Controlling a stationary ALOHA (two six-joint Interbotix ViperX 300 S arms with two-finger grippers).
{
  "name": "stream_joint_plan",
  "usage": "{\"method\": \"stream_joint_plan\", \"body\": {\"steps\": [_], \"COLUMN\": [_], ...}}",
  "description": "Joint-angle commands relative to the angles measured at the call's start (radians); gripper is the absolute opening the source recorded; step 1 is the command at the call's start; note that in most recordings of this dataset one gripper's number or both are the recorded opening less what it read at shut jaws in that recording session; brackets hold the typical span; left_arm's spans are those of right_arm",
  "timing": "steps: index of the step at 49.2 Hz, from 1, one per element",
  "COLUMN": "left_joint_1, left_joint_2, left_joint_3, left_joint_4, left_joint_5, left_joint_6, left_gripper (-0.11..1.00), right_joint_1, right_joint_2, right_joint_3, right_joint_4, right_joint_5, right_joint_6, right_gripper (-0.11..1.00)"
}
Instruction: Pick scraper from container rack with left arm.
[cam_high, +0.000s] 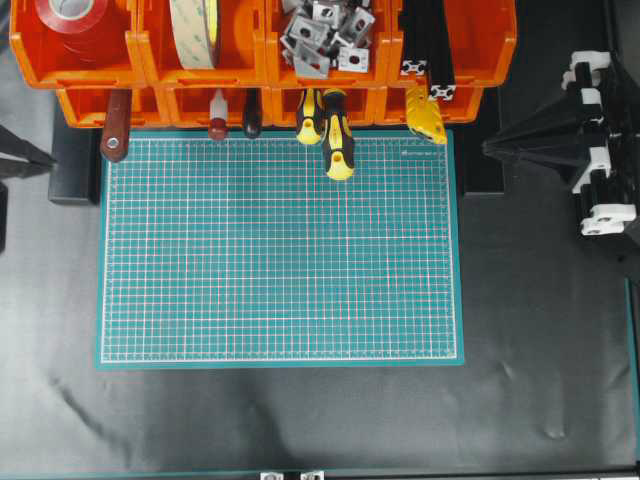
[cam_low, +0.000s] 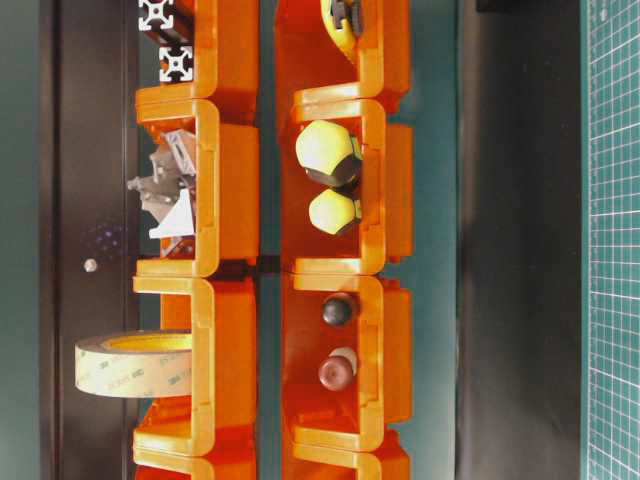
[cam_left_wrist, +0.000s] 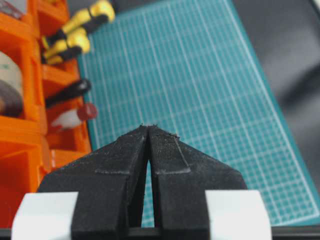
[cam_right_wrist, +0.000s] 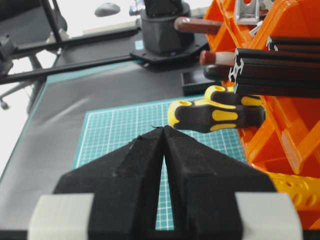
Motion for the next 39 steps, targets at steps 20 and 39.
{"method": "stream_joint_plan", "body": {"steps": [20,39], "left_joint_1": [-0.133,-0.551], "left_joint_2": [0.147,0.403], "left_joint_3": [-0.186,-0.212], "left_joint_4": [0.362,0.894], "left_joint_5": [0.368,0.707], "left_joint_6": [-0.054,-0.568], "left_gripper": [0.00,0.00], "right_joint_1": [0.014,0.009], "right_joint_2": [-0.012,-0.014], "right_joint_3": [-0.020,-0.018], "right_joint_4": [0.002,0.002], "right_joint_5": [0.037,0.037], "right_joint_6": [0.038,0.038], "right_gripper": [0.01,0.01]}}
